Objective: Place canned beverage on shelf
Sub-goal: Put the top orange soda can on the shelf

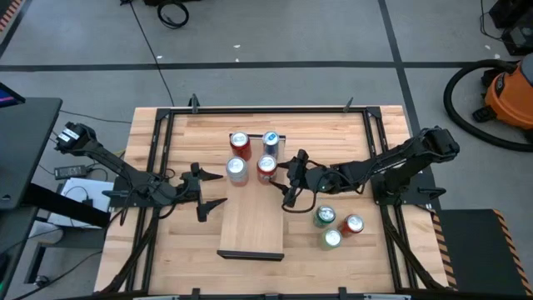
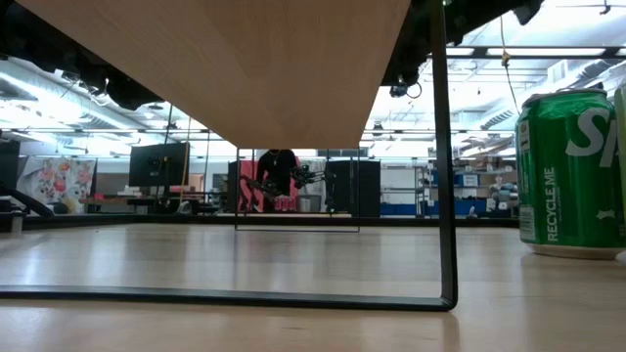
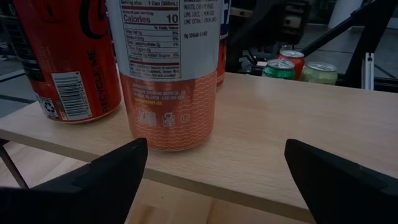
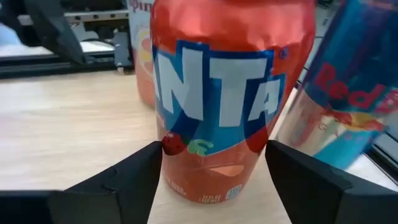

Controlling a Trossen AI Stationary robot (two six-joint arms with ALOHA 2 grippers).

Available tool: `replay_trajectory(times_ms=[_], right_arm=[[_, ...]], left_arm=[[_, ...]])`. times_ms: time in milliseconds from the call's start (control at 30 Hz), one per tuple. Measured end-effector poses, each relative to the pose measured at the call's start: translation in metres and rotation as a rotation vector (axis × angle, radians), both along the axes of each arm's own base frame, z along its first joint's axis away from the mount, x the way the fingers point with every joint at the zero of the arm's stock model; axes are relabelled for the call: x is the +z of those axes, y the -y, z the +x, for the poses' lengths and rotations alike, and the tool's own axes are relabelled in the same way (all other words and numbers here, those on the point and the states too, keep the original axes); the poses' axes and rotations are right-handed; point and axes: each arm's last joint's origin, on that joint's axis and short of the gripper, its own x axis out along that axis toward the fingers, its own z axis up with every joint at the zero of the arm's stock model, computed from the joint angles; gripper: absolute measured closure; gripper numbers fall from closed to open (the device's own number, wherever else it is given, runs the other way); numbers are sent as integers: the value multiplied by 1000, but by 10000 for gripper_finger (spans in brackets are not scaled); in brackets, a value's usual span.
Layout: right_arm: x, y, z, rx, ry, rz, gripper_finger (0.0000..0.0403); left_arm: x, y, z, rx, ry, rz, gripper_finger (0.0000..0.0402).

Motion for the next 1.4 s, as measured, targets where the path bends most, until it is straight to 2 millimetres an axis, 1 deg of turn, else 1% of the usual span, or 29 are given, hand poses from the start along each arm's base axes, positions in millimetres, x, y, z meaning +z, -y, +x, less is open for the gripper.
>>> replay_trajectory(times_ms=[167, 400, 533, 667, 767, 867, 933, 1000, 1100, 1233, 1400], right_arm=[[-1, 9, 2, 47, -22, -41, 123], [-5, 20, 1, 14, -69, -72, 133], [-7, 21, 0, 3, -110, -114, 133], [-5, 15, -4, 56, -131, -117, 133], [4, 9, -12, 80, -115, -93, 133], [21, 1, -22, 87, -88, -77, 133], [35, -6, -25, 78, -110, -89, 133], [47, -11, -24, 91, -168, -116, 133], [65, -18, -15, 149, -242, -151, 133], [88, -22, 4, 237, -299, -194, 130], [110, -24, 23, 294, -364, -269, 107]], left_arm=[[0, 0, 0, 0, 0, 0, 10], [0, 0, 0, 0, -2, 1, 10], [0, 0, 0, 0, -2, 1, 10], [0, 0, 0, 0, -2, 1, 10], [0, 0, 0, 0, -1, -2, 10], [0, 0, 0, 1, 0, -4, 10], [0, 0, 0, 1, 1, -5, 10], [0, 0, 0, 2, 4, -7, 10], [0, -1, 0, 7, 3, -7, 10], [0, -1, 1, 8, 3, -6, 10], [0, -1, 0, 8, 1, -5, 10]])
